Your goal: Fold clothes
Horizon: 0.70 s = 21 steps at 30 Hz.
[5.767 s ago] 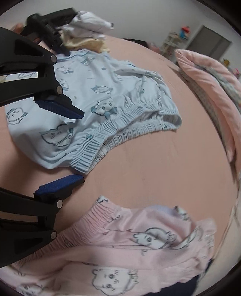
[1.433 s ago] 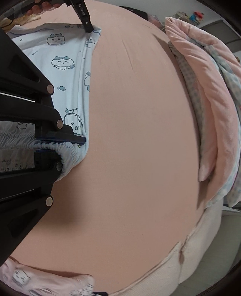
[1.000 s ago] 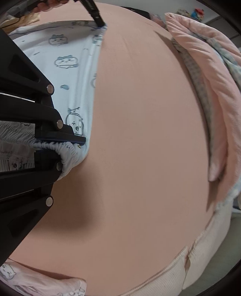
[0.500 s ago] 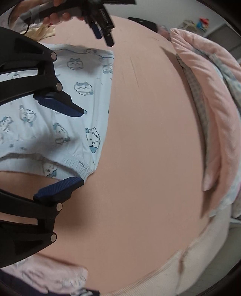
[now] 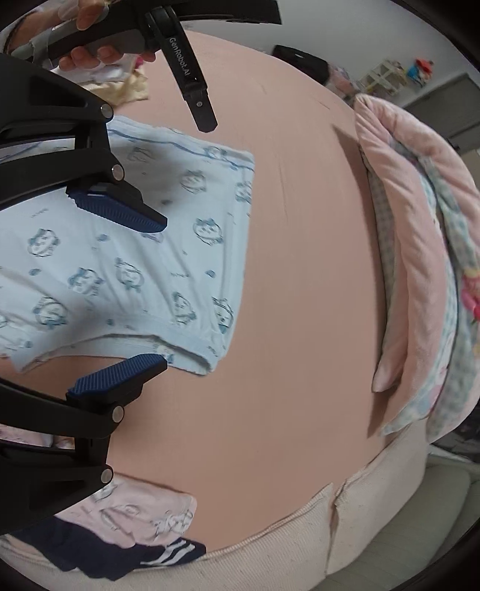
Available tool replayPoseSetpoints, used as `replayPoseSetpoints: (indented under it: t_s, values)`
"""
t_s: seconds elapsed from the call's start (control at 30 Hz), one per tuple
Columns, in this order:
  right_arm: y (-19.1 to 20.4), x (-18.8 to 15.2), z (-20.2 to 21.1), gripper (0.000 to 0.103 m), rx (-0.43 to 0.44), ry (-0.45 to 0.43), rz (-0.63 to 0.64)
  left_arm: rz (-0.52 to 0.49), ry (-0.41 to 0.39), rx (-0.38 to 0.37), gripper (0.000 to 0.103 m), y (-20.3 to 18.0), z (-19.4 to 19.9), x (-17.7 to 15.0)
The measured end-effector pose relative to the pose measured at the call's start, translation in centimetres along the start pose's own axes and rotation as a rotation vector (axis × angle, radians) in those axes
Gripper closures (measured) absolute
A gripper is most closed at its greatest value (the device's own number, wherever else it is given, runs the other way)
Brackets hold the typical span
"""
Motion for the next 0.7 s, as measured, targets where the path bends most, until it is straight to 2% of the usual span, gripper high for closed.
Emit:
replayPoseSetpoints:
  t_s: [0.43, 0.53, 0.7]
  values:
    - [3.9, -7.0, 5.8, 0.035, 0.02, 0.01, 0.081, -0.113, -0.066, 0.069, 0.03, 1.9, 7.9, -9.0]
    - [3.9, -8.5, 7.4, 0.035, 0.026, 0.002, 0.075, -0.106, -0.08, 0.086, 0.03, 2.5, 9.5, -10.8]
    - [2.9, -10.7, 9.6, 0.035, 0.057, -0.003, 0.032, -0.056, -0.095, 0.053, 0.03, 3.5, 11.9, -12.9]
Point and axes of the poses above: each gripper's, at about its wrist camera, not at the fingertips, and z roughly against the way its jaws point, y to its left, x to its top, the point moved 3 cm from there along -z, roughly the way its jaws point, and after that the axes turned 8 degrees about -y, right-handed, at the moved point
